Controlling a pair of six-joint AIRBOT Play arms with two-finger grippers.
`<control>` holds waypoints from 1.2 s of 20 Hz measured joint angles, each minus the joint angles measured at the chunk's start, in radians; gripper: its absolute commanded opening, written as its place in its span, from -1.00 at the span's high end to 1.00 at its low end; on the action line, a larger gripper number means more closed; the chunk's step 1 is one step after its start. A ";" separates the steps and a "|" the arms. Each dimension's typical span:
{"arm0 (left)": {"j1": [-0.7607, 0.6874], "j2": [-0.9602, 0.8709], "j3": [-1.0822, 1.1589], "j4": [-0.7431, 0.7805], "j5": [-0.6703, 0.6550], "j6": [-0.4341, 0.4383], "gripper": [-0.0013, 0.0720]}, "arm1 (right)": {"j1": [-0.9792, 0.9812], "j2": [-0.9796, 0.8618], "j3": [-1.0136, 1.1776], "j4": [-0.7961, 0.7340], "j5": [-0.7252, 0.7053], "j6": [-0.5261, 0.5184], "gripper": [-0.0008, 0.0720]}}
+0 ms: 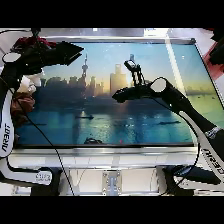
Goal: Fold the shirts.
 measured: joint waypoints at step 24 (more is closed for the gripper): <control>0.602 -0.021 0.062 1.842 -0.208 -0.659 -0.98 | -0.002 0.000 0.000 -0.372 0.019 0.257 -0.60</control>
